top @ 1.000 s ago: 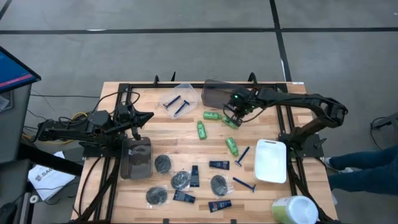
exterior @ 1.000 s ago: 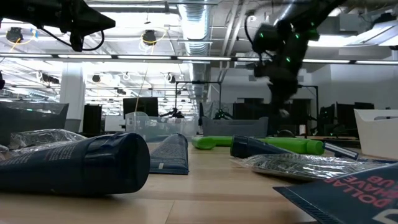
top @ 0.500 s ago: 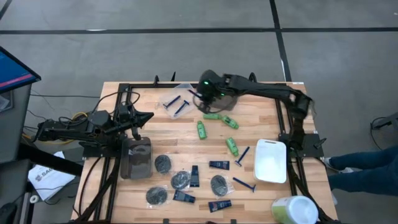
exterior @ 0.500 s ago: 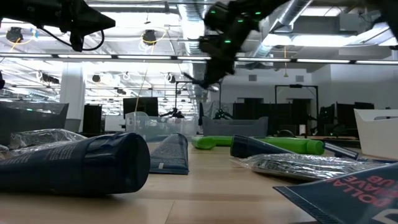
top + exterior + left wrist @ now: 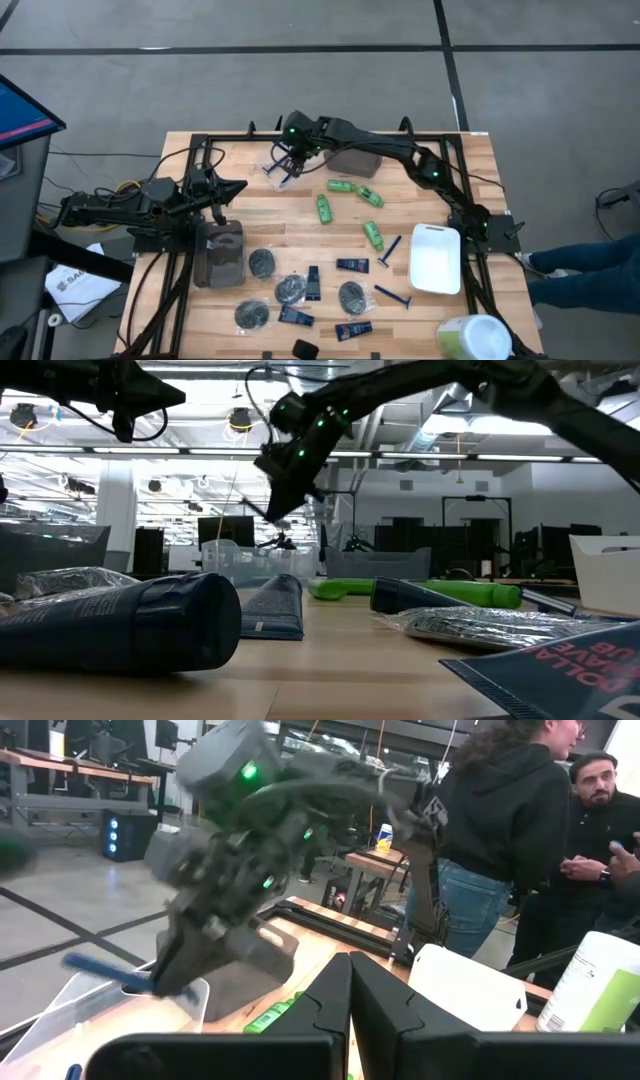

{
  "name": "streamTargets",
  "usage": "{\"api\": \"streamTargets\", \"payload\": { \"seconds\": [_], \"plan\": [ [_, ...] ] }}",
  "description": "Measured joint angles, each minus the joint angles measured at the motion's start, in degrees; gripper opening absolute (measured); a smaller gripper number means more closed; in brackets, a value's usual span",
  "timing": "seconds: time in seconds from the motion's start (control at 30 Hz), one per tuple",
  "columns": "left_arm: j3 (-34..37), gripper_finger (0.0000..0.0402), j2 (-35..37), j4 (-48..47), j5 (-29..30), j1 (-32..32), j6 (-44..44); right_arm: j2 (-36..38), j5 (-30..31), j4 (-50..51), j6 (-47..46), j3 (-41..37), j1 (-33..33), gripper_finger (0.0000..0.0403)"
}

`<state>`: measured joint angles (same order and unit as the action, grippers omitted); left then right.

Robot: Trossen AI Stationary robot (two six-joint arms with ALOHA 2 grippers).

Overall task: Pick & Place Travel size toiletries
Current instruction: Put the blue razor into the white transparent bin

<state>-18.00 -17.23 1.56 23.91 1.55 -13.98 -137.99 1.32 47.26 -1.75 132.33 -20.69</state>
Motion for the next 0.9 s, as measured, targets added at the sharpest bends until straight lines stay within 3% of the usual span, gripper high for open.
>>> {"api": "streamTargets", "payload": {
  "seconds": [0.2, 0.4, 0.7, 0.9],
  "plan": [
    [0.00, 0.0000, 0.00, 0.00, -0.22, 0.02, 0.00, -2.98, 0.76, 2.73, -2.82, 1.83, 0.04, 0.0038],
    [0.00, 0.0000, -0.01, -0.02, -0.22, 0.02, 0.07, -2.98, 8.04, 1.59, -3.00, 1.71, 0.36, 0.0077],
    [0.00, 0.0000, -0.02, -0.04, -0.22, 0.02, 0.13, -1.75, 7.06, 5.34, -2.06, 2.20, 0.45, 0.0144],
    [0.00, 0.0000, -0.02, -0.07, -0.22, 0.01, 0.16, 7.41, 0.27, 15.66, -0.10, 2.52, 0.42, 0.0182]
  ]
}}
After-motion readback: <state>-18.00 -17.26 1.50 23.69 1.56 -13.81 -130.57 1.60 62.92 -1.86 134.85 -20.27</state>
